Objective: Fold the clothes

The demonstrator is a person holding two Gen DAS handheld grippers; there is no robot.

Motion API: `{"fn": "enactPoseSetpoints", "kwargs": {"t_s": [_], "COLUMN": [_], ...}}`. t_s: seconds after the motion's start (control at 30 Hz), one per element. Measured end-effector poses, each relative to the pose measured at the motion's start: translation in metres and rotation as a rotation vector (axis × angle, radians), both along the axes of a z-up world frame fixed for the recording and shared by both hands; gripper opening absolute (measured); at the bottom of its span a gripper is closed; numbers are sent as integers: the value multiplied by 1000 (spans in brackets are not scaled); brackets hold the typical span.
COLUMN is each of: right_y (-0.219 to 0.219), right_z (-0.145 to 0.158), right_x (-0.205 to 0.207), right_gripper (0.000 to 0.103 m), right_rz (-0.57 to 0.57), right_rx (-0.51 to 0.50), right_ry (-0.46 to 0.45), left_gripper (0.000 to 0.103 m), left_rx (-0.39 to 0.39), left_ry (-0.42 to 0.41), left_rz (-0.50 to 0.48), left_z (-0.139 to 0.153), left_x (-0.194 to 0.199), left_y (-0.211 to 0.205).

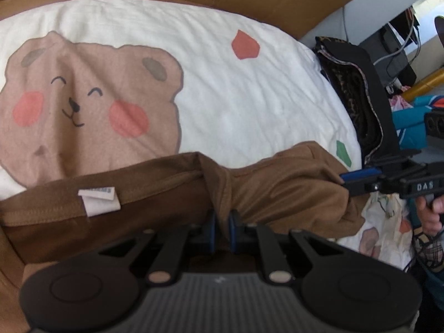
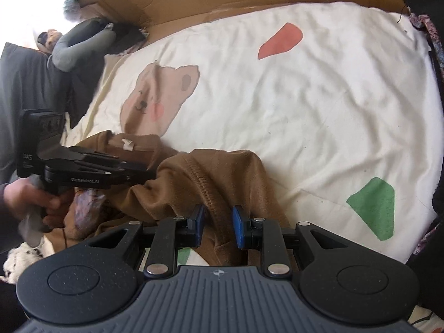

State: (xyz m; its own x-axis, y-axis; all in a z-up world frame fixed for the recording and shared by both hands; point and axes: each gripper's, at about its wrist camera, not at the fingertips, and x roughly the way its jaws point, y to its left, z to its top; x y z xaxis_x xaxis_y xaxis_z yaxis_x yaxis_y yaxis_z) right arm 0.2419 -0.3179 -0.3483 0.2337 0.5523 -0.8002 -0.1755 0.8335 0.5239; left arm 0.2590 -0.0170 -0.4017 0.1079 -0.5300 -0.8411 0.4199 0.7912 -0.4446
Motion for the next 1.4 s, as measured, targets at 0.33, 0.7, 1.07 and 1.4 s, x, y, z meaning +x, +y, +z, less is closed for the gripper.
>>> {"fn": "enactPoseSetpoints", "kwargs": {"t_s": [0.33, 0.7, 1.07, 1.4], "right_y": [1, 8, 7, -2], "right_z": [-30, -4, 45, 41], "right_x": [19, 6, -5, -14], "right_gripper": [23, 3, 3, 2], "right_rz": [34, 33, -30, -54], "right_rx": [34, -59, -393, -497], "right_ry": [94, -29, -218, -212], "left_gripper": [11, 16, 29, 40], "left_rx": [0, -11, -22, 154], "left_ry": [-1, 11, -124, -170], "left_rz": [-3, 32, 171, 362], "left_z": [-4, 14, 88, 97], "left_x": [0, -1, 2, 11], "left_y": [-1, 4, 75, 174]}}
